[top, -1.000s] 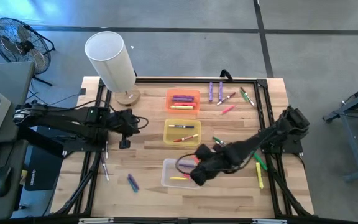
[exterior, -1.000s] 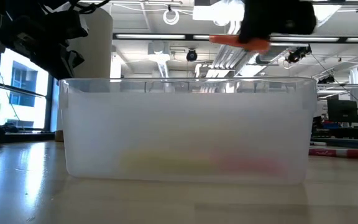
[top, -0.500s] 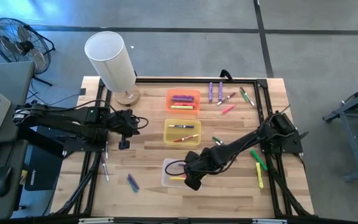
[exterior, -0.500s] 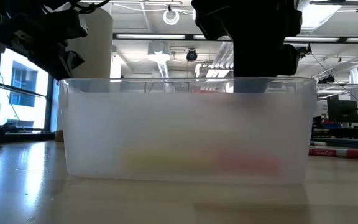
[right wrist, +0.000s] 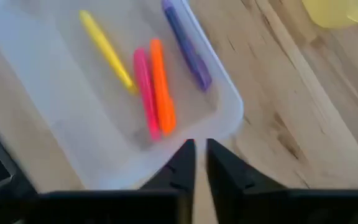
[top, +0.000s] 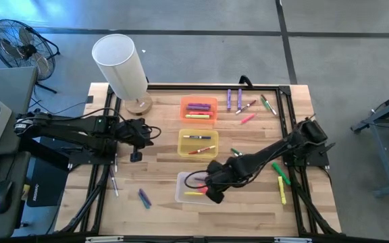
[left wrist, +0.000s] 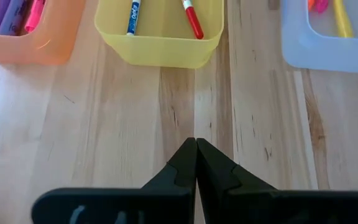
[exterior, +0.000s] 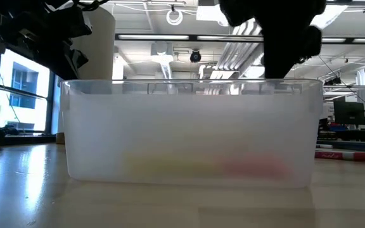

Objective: Pick & Place Markers
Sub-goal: Put the yellow highlighter pen into the orange bin

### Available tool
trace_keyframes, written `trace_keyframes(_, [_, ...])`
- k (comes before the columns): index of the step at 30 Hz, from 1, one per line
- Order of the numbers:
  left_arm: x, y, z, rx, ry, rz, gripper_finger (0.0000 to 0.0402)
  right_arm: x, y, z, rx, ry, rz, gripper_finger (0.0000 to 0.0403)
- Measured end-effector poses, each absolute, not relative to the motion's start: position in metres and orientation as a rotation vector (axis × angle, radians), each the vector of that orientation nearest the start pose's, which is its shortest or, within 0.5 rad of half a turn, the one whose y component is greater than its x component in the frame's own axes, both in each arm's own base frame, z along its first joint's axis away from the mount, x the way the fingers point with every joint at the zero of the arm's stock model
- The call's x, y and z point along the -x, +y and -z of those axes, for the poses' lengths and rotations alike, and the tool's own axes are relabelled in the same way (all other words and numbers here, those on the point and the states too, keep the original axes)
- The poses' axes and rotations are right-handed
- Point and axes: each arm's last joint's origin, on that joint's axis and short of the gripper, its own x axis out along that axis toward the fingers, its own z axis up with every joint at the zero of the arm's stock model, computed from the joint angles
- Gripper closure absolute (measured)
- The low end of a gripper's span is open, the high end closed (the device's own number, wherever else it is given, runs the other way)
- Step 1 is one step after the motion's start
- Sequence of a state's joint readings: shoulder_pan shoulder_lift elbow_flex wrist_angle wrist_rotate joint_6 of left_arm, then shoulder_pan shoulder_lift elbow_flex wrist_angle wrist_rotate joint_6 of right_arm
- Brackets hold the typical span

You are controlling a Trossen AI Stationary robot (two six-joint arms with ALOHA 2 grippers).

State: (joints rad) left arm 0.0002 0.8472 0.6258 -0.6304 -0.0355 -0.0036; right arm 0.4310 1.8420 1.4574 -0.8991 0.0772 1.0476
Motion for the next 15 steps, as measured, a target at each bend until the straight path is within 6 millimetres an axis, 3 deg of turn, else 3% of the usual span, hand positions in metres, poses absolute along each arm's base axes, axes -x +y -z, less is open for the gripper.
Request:
trace_keyframes(2, [-0.161,0.001,-0.233,-0.012,0.852,-0.035,0.0401,-0.325,0.155,-0.242,-0.581,1.225,0.371,0.0397])
trace_keyframes(6, [-0.161,0.001,-0.234,-0.012,0.849,-0.035,0.0401,-0.298,0.158,-0.260,-0.634,1.227,0.515,0.0394])
trace_keyframes(11, [-0.164,0.001,-0.236,-0.008,0.815,-0.037,0.0401,-0.260,0.164,-0.268,-0.714,1.362,0.770,0.0399])
trace_keyframes(15, [-0.168,0.001,-0.240,0.003,0.749,-0.041,0.0401,-0.237,0.173,-0.273,-0.757,1.405,0.876,0.0401])
